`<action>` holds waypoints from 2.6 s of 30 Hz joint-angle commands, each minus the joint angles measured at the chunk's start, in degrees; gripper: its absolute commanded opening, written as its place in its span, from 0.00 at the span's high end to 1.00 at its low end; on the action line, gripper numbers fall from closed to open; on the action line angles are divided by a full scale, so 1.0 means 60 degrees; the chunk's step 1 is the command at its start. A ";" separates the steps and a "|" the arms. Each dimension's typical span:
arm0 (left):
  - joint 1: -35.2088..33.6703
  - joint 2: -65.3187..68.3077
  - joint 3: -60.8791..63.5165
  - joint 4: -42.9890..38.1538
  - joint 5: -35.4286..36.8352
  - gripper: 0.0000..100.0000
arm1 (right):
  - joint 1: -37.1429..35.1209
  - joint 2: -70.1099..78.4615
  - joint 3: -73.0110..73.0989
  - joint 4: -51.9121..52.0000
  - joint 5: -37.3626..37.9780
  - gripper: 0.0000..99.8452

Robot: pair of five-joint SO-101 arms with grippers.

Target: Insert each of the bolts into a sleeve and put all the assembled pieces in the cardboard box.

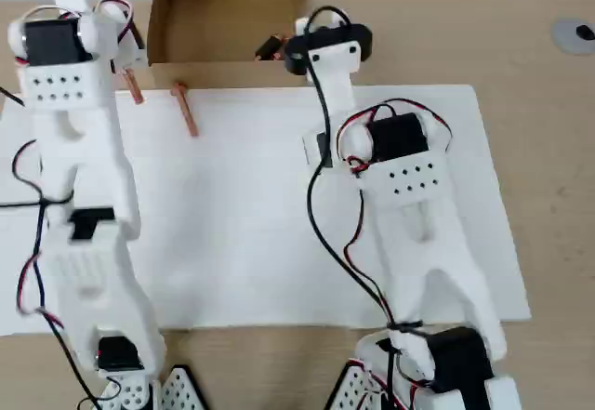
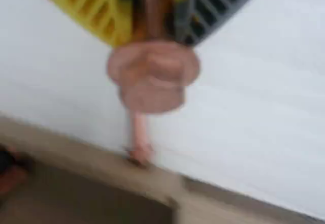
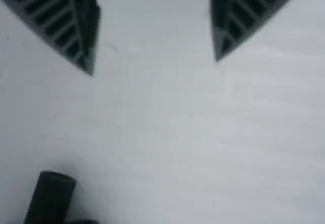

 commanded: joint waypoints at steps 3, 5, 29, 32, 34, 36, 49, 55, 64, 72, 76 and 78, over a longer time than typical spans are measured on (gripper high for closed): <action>0.0835 -0.4154 0.4894 -0.0176 -0.0103 0.99 | 0.0667 -0.0315 0.1355 -0.1978 -0.0073 0.81; 0.0821 -0.5150 0.6286 -0.0703 -0.0103 0.99 | 0.0769 -0.0300 0.1678 -0.2564 0.0176 0.81; 0.0806 -1.2740 1.6117 -0.6711 -0.0103 1.00 | 0.2234 0.4828 -0.1414 -0.4161 0.0440 0.81; 0.0806 -1.2769 1.6132 -0.6681 -0.0103 1.00 | 0.2220 0.5018 -0.1502 -0.4103 0.0440 0.81; 0.0806 -1.2784 1.6190 -0.6681 -0.0103 1.00 | 0.2205 0.5136 -0.1575 -0.3868 0.0440 0.81; 0.0806 -1.2769 1.6234 -0.6681 -0.0103 1.00 | 0.2205 0.5326 -0.1678 -0.3531 0.0440 0.81; 0.0791 -1.2799 1.6366 -0.6667 -0.0103 1.00 | 0.2249 0.6982 -0.3377 -0.2432 0.0440 0.81; 0.0791 -1.2799 1.6366 -0.6667 -0.0103 1.00 | 0.2249 0.7758 -0.4462 -0.2037 0.0440 0.81; 0.0777 -1.2799 1.6366 -0.6667 -0.0103 1.00 | 0.2249 0.8989 -0.5722 -0.1978 0.0469 0.81; 0.0777 -1.2799 1.6366 -0.6667 -0.0484 1.00 | 0.2249 0.9443 -0.6337 -0.0659 0.0484 0.81; 0.0777 -1.2799 1.6352 -0.6667 -0.0469 1.00 | 0.2249 0.9619 -0.6630 -0.0147 0.0484 0.81; 0.0777 -1.2799 1.6337 -0.6667 -0.0469 1.00 | 0.2249 0.9707 -0.6777 0.0000 0.0498 0.81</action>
